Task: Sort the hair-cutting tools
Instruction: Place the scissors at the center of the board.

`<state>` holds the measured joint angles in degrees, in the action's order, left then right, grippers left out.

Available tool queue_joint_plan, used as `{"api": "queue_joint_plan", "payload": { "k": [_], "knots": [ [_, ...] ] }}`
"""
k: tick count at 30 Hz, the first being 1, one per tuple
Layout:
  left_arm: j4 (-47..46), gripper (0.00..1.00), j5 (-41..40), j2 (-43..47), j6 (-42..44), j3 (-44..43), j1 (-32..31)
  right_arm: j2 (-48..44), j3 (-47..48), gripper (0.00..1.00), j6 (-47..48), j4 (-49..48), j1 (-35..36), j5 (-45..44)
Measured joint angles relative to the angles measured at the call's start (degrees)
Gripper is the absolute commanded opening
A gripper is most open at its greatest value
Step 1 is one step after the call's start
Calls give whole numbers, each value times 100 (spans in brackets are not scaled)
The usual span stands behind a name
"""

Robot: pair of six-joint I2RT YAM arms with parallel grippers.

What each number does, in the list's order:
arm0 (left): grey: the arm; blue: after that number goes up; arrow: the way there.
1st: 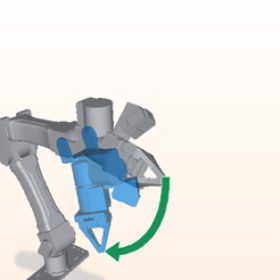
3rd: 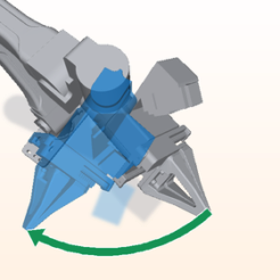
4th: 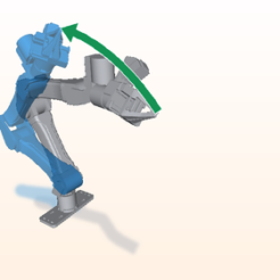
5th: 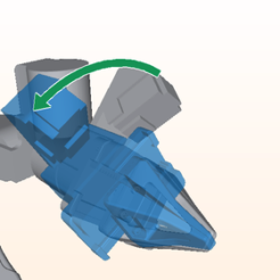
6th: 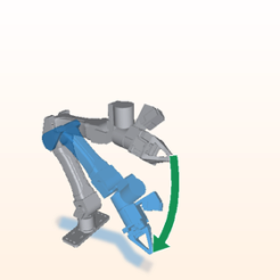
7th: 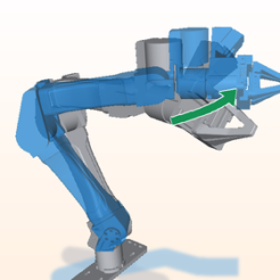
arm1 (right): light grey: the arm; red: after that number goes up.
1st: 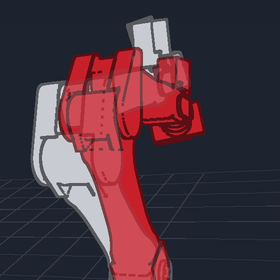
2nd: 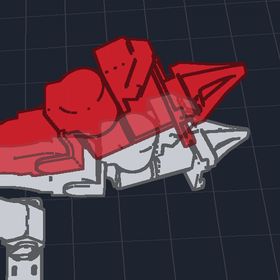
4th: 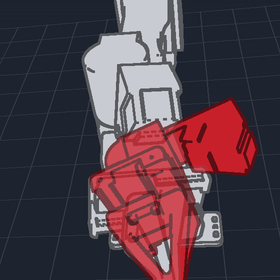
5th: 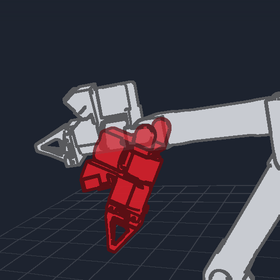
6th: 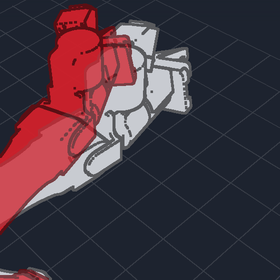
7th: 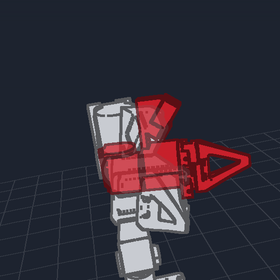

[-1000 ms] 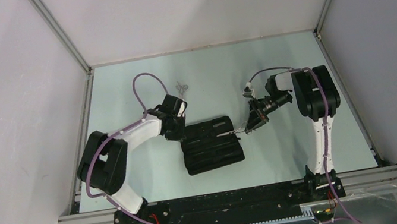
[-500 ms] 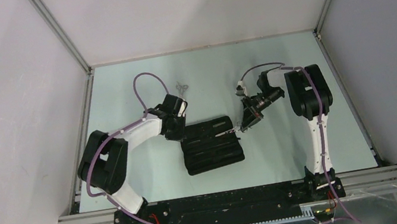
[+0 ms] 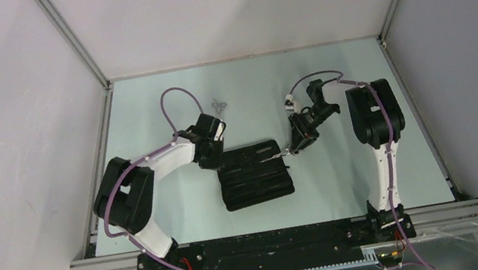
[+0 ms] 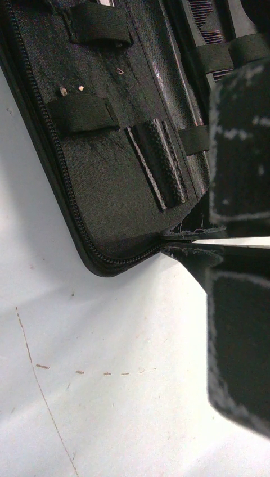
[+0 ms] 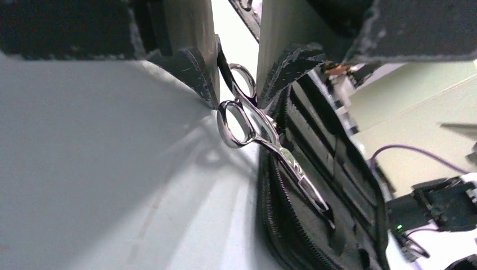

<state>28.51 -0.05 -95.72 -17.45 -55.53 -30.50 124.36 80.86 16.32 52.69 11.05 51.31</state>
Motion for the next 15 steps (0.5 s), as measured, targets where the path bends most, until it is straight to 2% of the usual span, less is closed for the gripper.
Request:
{"api": "queue_joint_plan", "payload": {
  "k": [3, 9, 15],
  "knots": [
    [0, 0, -2, 0, 0, 0, 0, -299, -166, 37, -295, -302, -72, -415],
    [0, 0, -9, 0, 0, 0, -2, -997, -647, 50, -811, -820, -192, -1351],
    [0, 0, -11, 0, -2, 0, -4, -1550, -1010, 50, -1169, -1165, -13, -2302]
  ]
}}
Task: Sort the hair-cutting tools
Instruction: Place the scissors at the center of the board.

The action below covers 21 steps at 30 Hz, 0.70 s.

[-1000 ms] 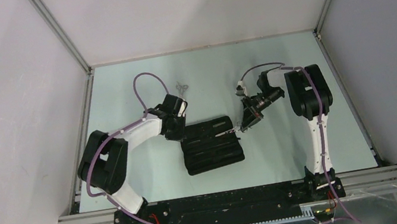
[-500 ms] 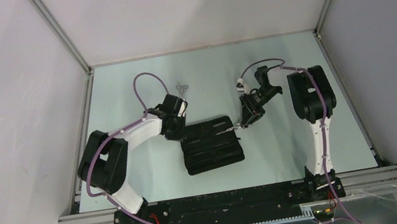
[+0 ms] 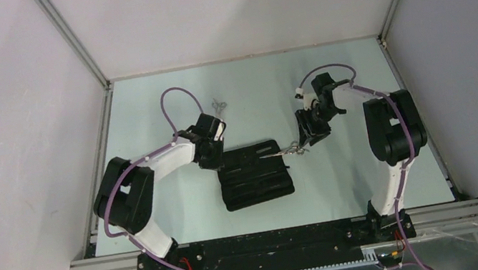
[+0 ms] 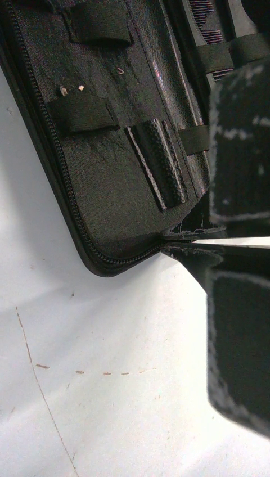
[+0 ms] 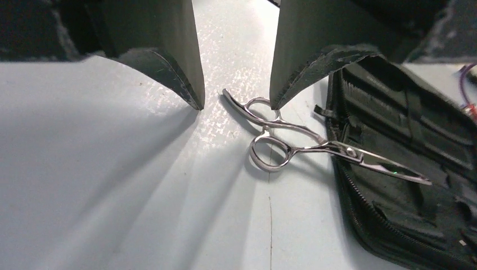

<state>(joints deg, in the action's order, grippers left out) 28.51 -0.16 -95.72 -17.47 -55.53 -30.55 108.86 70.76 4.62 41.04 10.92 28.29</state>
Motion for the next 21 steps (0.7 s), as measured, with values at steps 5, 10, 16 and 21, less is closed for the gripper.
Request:
{"api": "queue_joint_plan", "payload": {
  "k": [5, 10, 16, 21],
  "knots": [
    [0, 0, -4, 0, 0, 0, 0, -205, -155, 47, -260, -247, 236, -564],
    [2, 0, -11, 0, 0, 0, -4, -291, -216, 43, -468, -505, 531, -1032],
    [0, 0, -13, 2, 0, 0, -7, -291, -219, 40, -627, -745, 866, -1410],
    [0, 0, -13, 2, -2, 0, -9, -291, -221, 38, -769, -813, 1080, -1714]
  ]
}}
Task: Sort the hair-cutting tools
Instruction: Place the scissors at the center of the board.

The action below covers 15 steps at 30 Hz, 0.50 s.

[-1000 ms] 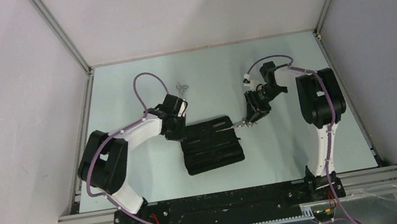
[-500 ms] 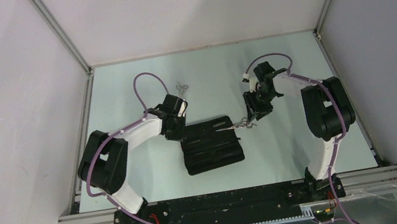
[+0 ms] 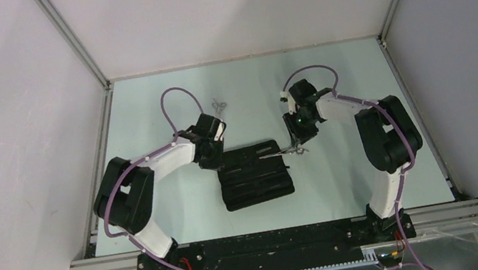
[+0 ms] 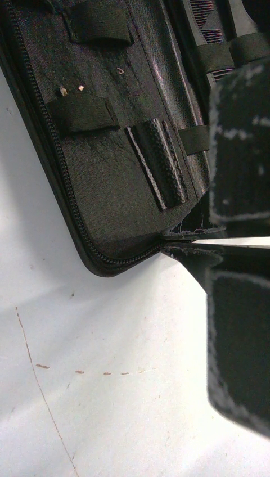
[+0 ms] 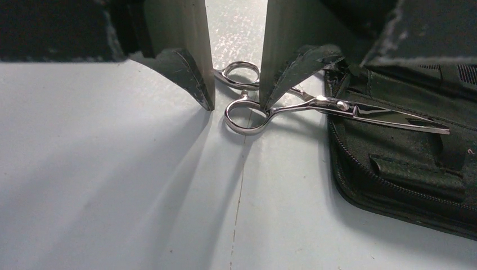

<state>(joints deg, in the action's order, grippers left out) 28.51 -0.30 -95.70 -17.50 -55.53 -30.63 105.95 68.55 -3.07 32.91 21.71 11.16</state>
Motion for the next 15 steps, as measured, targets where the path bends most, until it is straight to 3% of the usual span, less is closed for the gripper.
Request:
{"api": "queue_joint_plan", "payload": {
  "k": [15],
  "knots": [
    [2, 0, -2, 0, 0, 0, 0, -546, -33, 44, -151, -48, 713, -846]
  ]
}}
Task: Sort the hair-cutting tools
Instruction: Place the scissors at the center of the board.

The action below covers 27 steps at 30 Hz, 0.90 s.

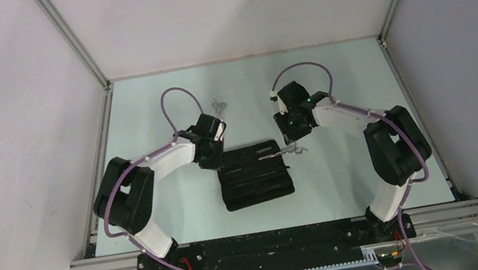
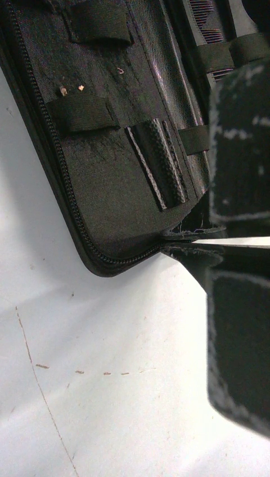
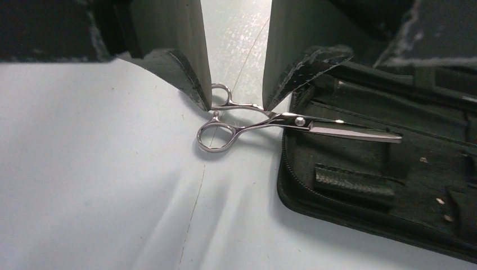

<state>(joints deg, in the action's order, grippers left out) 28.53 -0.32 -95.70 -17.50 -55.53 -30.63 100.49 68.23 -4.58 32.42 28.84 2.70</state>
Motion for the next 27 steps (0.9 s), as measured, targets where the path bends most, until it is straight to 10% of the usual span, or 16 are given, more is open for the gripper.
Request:
{"api": "queue_joint_plan", "payload": {
  "k": [27],
  "knots": [
    [0, 0, -2, 0, -4, 0, 0, -284, -459, 46, -1340, 188, -57, -737]
  ]
}}
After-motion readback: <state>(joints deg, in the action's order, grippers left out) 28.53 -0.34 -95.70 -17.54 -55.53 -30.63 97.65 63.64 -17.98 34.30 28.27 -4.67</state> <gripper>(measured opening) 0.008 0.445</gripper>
